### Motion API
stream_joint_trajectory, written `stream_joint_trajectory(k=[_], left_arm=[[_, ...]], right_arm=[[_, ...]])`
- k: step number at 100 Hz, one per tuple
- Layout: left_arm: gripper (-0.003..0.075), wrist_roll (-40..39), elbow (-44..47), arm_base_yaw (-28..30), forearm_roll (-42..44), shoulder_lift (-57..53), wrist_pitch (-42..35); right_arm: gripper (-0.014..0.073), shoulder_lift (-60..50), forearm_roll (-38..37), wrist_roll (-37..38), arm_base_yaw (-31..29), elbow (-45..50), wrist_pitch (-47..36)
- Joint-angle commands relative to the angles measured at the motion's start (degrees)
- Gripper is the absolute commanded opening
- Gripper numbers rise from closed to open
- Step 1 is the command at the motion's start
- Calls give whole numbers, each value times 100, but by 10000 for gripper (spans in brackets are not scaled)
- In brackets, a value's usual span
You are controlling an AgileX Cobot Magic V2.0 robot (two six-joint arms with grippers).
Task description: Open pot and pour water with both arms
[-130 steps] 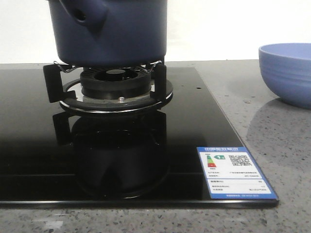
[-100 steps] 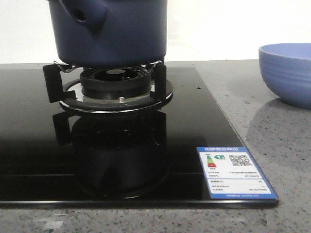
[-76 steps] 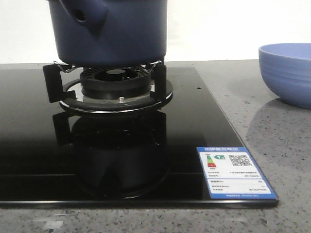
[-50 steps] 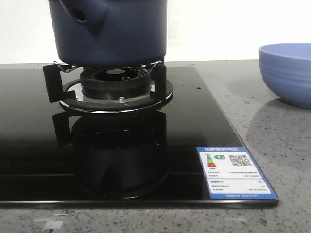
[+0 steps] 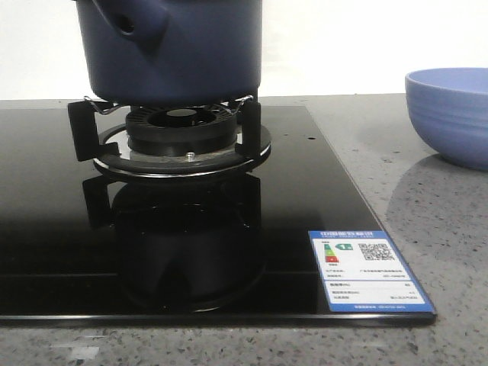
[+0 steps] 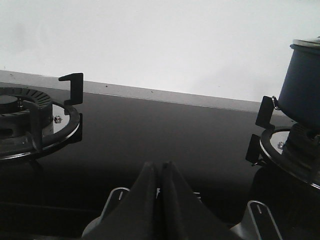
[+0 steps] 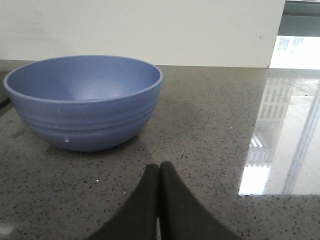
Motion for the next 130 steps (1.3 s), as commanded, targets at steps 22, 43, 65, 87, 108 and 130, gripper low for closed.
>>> stream_joint_trajectory(k=[22,43,65,87,108,130], left_arm=[[-20,-55,201,-28,-50,-147,-450],[-20,-55,201,-28,-50,-147,-450],[-20,-55,201,-28,-50,-147,-450],[-20,-55,201,-28,-1230,-147,-527],[-20,-55,178,-28,-3349,-147,-631],[-20,-55,-494,-28,-3113,-131,42]], right_arm=[[-62,-116,-41,-25,0,141,-457],[-62,-116,-41,-25,0,141,-457],[-62,-116,-41,-25,0,141,-457],[-62,-116,995,-15,0,141,-800],[-62,-116,3283,-17,0,141,-971],[-62,-91,3374,-66,0,-334,-292]])
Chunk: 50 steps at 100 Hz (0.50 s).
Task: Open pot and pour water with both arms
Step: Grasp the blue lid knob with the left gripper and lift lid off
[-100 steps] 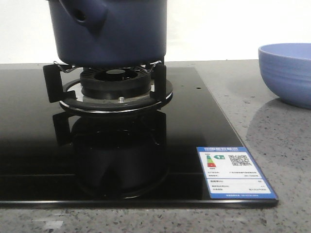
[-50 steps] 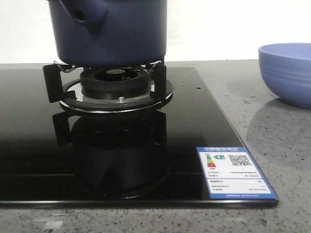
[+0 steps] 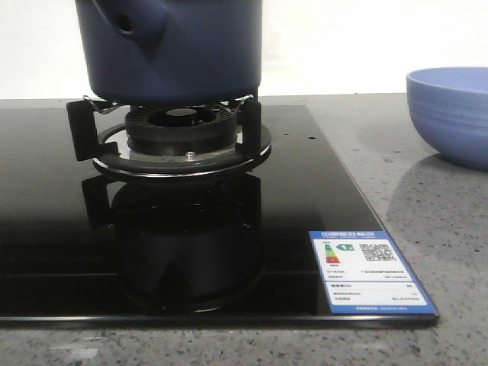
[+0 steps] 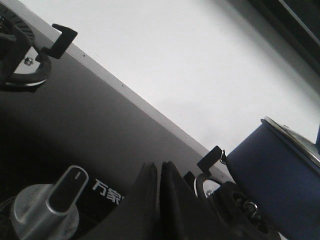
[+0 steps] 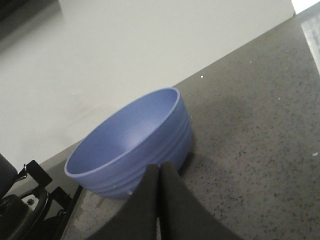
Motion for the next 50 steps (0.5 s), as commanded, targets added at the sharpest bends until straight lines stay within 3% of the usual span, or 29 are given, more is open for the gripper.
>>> stream_joint_trajectory(k=[1,12,29,50], left_arm=[[-20,-43,-475,-28,234,-131,154],[-20,131,-1307,-28,803,185,958],[-20,1591,-2603,-132,805,1063,2060],[-20,2154,-3406,-1057,761,1905,1987]], right_arm=[[-61,-76,-72,-79,0,-357,76],[-60,181,-533,-563,0,-1060,938],[-60,1134,-856,-1380,39,-2256,2424],[-62,1915,-870,-1675,433,-3127,2476]])
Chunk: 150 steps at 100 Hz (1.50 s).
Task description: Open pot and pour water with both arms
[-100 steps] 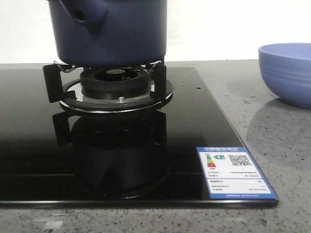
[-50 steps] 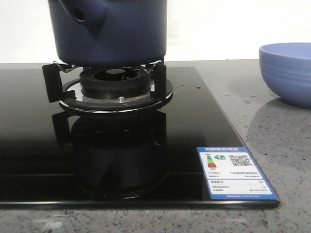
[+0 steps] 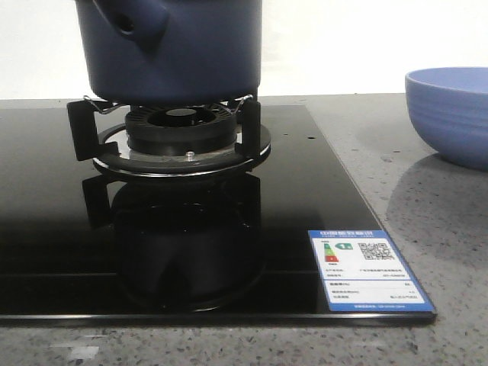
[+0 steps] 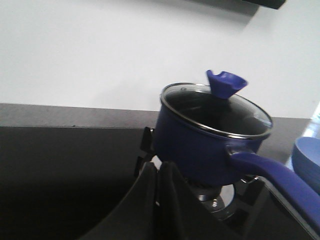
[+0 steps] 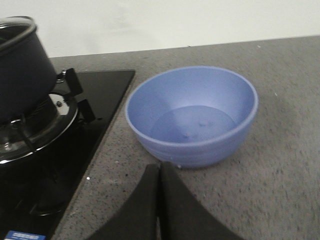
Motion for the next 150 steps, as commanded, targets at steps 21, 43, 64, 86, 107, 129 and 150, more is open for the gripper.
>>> stream_joint_trajectory(k=[21,43,64,86,107,129,150], left_arm=[[72,1010,-705,-1334,-44,864,-481],[360,1026,-800,-1833,-31,1317,-993],[377,1214,-853,-1847,-31,2044,-1581],[396,1591,-1505,-1847,-47,3245,-1850],[504,1591,-2388,-1847,-56,4319,-1874],[504,2036,-3091,-1996,-391,5061,-1454],[505,3619,-3358,-1949,-1976,5277,-1097]], right_arm=[[17,714,13,-354,390,-766,-342],[346,832,13,-354,390,-883,-432],[365,832,13,-354,390,-883,-574],[365,832,13,-354,390,-883,-585],[365,832,13,-354,390,-883,-585],[365,832,13,-354,390,-883,-585],[365,832,13,-354,390,-883,-551]])
